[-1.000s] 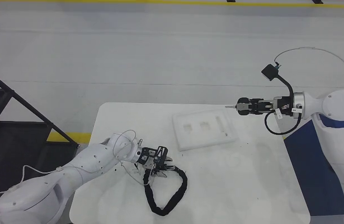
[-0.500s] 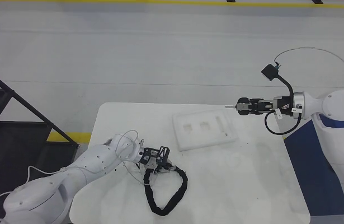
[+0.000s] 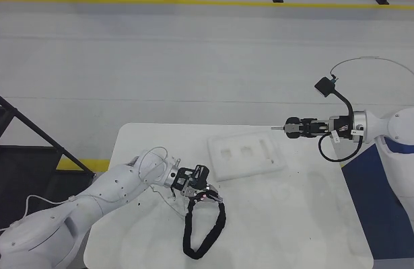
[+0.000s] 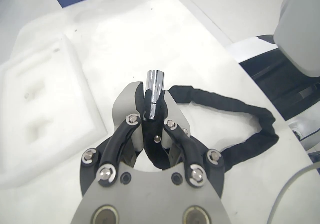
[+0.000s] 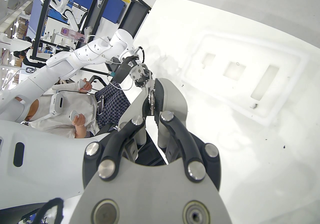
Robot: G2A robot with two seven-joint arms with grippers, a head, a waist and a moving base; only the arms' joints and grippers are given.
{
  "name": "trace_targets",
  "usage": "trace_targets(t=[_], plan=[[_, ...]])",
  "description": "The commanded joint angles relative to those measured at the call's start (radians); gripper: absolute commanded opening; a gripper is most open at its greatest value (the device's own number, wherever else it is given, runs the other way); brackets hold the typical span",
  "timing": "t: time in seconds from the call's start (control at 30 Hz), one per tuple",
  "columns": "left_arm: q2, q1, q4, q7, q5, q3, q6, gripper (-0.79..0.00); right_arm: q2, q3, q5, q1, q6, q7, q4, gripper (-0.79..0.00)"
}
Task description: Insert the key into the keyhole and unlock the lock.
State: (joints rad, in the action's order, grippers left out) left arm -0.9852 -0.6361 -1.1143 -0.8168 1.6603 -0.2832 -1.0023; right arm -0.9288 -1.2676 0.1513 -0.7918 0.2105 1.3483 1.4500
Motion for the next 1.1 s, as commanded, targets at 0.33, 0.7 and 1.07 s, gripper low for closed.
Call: trace_targets(t=[0.33, 0.7, 1.07], plan=[[-0.01, 0.054, -0.168, 0.005, -0.182, 0.002, -0.006, -0.785, 0.026, -0.023, -0.024, -0.055, -0.062, 0.139, 0.099, -0.785], [-0.054, 0.119, -0.153, -0.069, -0.265, 0.049, 0.068, -0.785, 0.068, -0.046, -0.043, -0.14, -0.123, 0.188, 0.208, -0.785], [-0.083, 0.109, -0.104, -0.112, -0.445, 0.113, 0.11, -0.785, 0.103, -0.093, -0.024, -0.193, -0.156, 0.188, 0.26, -0.785]])
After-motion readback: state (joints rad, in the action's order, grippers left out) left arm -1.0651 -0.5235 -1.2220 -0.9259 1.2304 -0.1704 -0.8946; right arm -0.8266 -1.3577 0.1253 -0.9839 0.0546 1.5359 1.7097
